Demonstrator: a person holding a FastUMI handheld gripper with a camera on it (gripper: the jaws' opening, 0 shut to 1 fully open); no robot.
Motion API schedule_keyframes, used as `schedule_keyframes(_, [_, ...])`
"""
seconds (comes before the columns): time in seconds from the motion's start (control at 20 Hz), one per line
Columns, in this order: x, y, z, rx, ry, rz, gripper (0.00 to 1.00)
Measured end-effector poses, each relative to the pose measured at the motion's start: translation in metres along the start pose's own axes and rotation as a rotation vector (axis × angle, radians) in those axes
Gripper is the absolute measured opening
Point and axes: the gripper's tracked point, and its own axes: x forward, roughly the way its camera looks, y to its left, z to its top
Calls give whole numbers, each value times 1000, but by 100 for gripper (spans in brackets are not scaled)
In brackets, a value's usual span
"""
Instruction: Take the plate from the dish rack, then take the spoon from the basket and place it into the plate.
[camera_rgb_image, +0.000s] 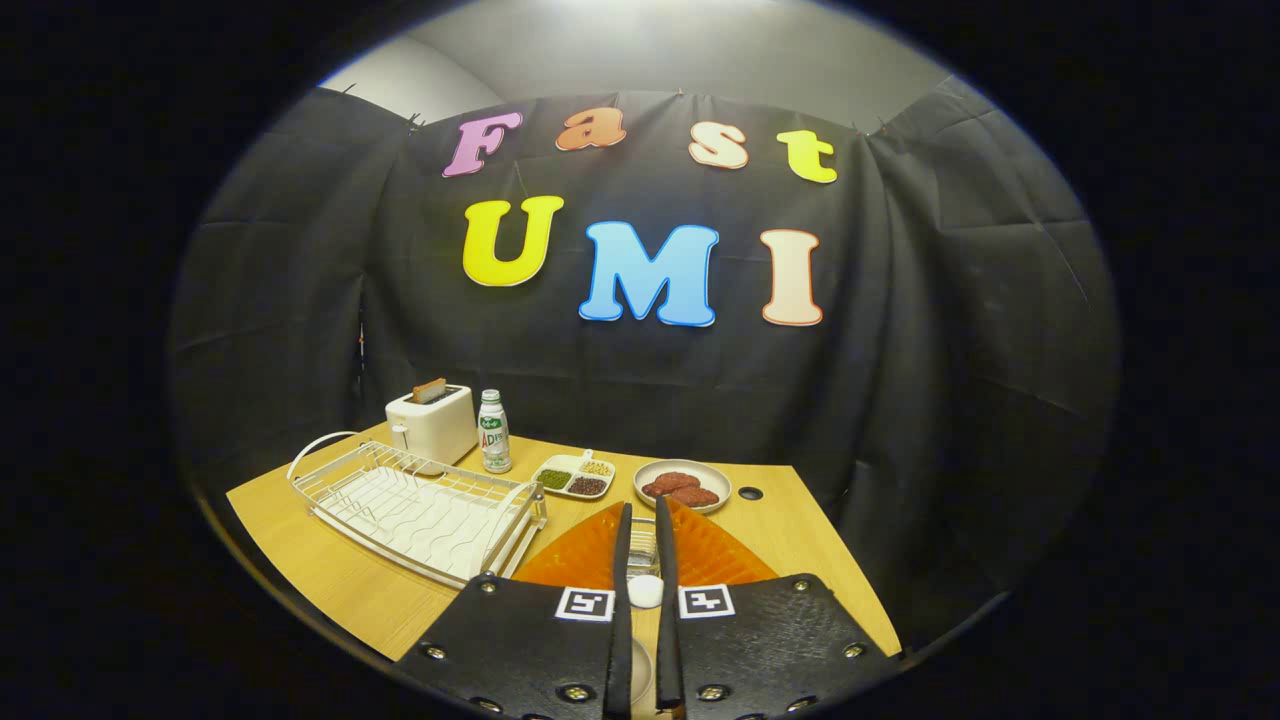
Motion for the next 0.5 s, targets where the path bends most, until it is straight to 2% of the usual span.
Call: schedule_keyframes(0.5, [24,62,-52,-54,164,156,9])
